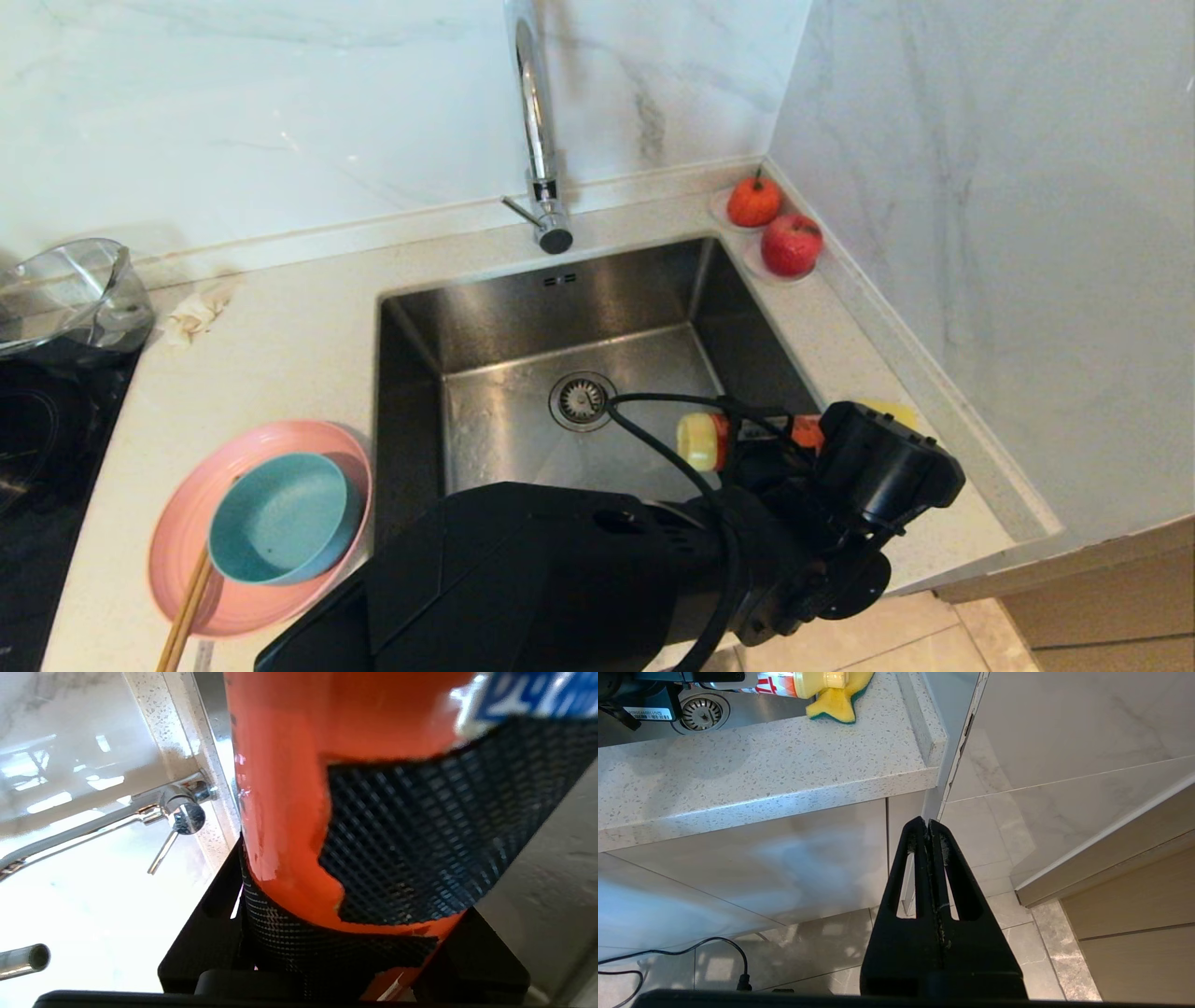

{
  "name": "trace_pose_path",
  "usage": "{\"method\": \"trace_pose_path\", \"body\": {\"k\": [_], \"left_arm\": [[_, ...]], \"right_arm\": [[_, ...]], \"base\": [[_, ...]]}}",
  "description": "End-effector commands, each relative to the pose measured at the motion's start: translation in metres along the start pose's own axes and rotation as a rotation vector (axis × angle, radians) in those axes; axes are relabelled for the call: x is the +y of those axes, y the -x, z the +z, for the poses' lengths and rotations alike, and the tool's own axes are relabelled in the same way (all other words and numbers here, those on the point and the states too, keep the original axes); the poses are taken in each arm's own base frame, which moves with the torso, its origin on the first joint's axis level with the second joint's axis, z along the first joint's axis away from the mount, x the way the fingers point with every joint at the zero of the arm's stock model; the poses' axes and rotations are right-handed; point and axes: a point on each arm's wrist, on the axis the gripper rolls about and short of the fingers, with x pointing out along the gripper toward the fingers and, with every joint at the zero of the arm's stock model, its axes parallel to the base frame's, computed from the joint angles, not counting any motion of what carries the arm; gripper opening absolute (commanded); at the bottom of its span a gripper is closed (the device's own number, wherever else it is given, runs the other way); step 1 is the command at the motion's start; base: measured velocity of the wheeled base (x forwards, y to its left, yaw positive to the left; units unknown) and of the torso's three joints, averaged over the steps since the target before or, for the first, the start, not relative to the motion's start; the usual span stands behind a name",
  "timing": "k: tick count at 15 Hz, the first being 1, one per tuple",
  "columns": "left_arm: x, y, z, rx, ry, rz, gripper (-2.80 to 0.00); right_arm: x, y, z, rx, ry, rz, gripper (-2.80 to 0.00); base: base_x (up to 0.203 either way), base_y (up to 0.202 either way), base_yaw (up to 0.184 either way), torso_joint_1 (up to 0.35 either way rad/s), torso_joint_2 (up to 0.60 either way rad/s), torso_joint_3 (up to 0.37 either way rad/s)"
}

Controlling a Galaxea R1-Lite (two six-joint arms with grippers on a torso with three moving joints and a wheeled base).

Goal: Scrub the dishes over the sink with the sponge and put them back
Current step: Squeeze it onto the sponge

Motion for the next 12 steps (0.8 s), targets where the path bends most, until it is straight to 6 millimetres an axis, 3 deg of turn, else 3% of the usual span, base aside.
{"method": "trace_pose_path", "body": {"k": [1, 12], "left_arm": [[0.0005, -0.0007, -0.0002, 0.010, -0.003, 0.006, -2.80], [0.0085, 0.0000, -0.0001, 0.053, 0.063, 0.047, -2.80]], "right_arm": [[0.0000, 0.0000, 0.0000, 0.000, 0.000, 0.000, -2.80], [0.0000, 0.0000, 0.0000, 0.000, 0.000, 0.000, -2.80]], "base": [[0.000, 0.000, 0.000, 0.000, 0.00, 0.000], [0.000, 0.000, 0.000, 0.000, 0.00, 0.000]]}}
